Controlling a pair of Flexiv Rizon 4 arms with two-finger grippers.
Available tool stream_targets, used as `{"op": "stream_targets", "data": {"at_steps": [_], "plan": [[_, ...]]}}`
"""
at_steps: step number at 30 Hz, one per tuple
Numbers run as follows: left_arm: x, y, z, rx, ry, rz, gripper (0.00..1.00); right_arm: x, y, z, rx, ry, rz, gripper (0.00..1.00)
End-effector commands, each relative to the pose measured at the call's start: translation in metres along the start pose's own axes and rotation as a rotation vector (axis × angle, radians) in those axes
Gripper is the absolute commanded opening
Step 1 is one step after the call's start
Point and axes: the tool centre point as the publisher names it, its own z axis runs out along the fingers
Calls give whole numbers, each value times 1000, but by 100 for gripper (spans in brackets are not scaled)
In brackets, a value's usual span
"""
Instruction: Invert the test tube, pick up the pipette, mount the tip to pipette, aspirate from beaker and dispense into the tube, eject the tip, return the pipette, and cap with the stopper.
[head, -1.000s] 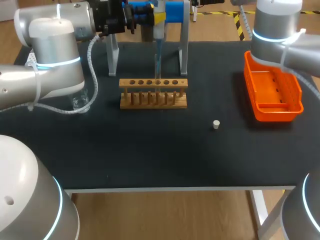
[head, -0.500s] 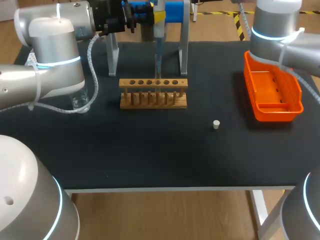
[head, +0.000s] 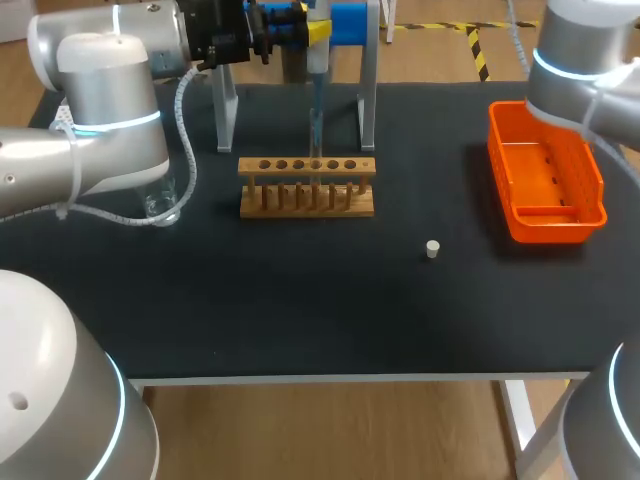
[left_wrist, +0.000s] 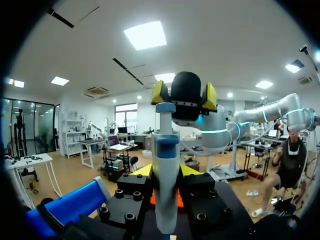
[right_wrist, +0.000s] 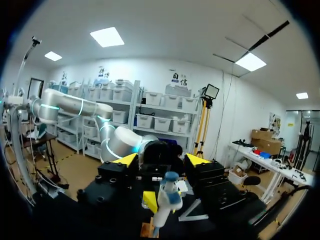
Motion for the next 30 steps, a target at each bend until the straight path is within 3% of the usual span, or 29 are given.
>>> {"op": "stream_targets", "data": {"at_steps": [1,7,13,22,30], "plan": [[1,-1,0,-2,-1,0,0,19,-12,-35,3,-22,-24,100],[1,-1,0,-2,-1,0,0,28,-55,-56,16,-20,0,100],[1,-1,0,-2,-1,0,0,29,-112,-59,43,-8,30,100],[1,-1,0,-2,-1,0,0,28,-174,-46,38,36,75,100],[1,-1,0,-2,-1,0,0,24,-213,-23,72,45,75,100]]}}
